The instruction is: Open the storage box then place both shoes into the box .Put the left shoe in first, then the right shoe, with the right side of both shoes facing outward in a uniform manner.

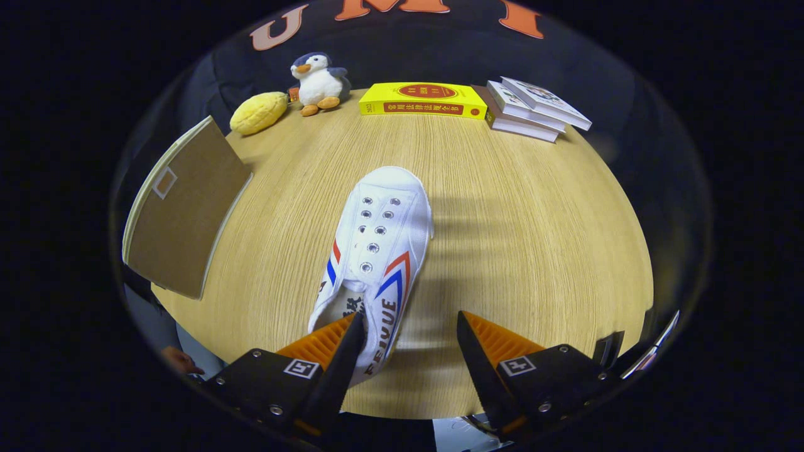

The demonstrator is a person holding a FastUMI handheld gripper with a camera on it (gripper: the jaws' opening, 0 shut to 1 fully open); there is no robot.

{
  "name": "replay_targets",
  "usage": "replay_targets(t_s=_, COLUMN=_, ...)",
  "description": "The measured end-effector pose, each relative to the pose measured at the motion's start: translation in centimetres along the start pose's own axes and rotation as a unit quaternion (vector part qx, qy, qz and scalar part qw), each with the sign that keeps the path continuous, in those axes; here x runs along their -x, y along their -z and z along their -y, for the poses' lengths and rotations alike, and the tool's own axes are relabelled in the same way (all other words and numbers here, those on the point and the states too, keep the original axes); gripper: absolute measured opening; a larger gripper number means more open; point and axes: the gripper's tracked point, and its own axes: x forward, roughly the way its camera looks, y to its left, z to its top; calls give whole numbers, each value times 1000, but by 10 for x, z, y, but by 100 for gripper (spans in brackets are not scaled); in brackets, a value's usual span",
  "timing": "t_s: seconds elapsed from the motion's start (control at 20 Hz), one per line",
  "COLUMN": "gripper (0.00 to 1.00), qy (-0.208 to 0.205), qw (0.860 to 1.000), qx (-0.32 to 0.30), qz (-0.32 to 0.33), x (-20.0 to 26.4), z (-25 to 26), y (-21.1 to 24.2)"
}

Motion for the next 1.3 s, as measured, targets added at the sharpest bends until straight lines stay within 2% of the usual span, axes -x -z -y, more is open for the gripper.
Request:
replay_targets(t_s=0.35, gripper=77, qy=43, qw=999, qx=21, qz=11, x=-3, z=10, y=-5)
replay_targets(t_s=0.6, gripper=73, qy=62, qw=993, qx=75, qz=62, x=-7, z=12, y=-19)
replay_targets(t_s=0.75, gripper=59, qy=54, qw=993, qx=73, qz=79, x=-9, z=10, y=-23)
replay_targets(t_s=0.9, gripper=51, qy=37, qw=994, qx=64, qz=84, x=-13, z=4, y=-23)
replay_targets(t_s=0.95, gripper=43, qy=34, qw=994, qx=60, qz=85, x=-14, z=2, y=-25)
replay_targets(t_s=1.15, gripper=26, qy=21, qw=994, qx=61, qz=83, x=-18, z=-4, y=-28)
replay_targets(t_s=1.3, gripper=26, qy=9, qw=997, qx=37, qz=67, x=-21, z=-3, y=-25)
